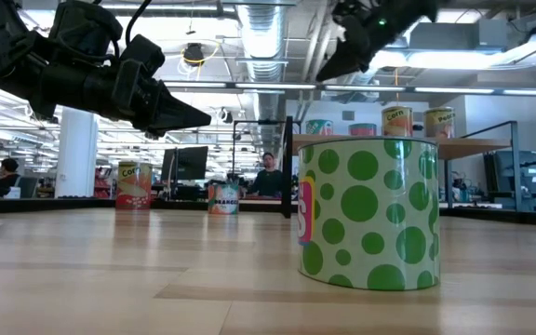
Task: Pick and place cans onto a shelf
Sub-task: Put the large canned corn on the shelf
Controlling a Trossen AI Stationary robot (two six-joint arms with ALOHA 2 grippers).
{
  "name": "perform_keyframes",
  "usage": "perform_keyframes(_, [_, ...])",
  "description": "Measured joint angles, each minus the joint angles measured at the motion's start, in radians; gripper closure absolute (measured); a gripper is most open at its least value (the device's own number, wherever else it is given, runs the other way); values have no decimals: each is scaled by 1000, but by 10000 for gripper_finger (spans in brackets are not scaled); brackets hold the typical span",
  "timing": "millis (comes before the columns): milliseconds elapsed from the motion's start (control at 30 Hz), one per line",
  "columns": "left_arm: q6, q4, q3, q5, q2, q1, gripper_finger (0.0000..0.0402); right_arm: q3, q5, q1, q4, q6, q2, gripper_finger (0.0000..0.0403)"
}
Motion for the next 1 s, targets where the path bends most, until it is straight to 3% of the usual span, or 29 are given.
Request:
perform_keyframes(300, [-1,2,0,0,0,0,397,-393,-3,160,386,18,-199,396])
perform_keyframes(500, [-2,2,0,0,0,0,397,-553,-6,229,534,61,-266,382])
perform_keyframes(567, [-6,3,0,0,0,0,398,-593,-28,236,569,63,-280,383])
perform_keyframes(767, [-7,2,0,24,-3,0,397,-744,-252,193,841,110,-287,396])
perform_keyframes(1000, [0,-44,0,19,-109,0,397,-884,-263,174,1077,135,-287,398])
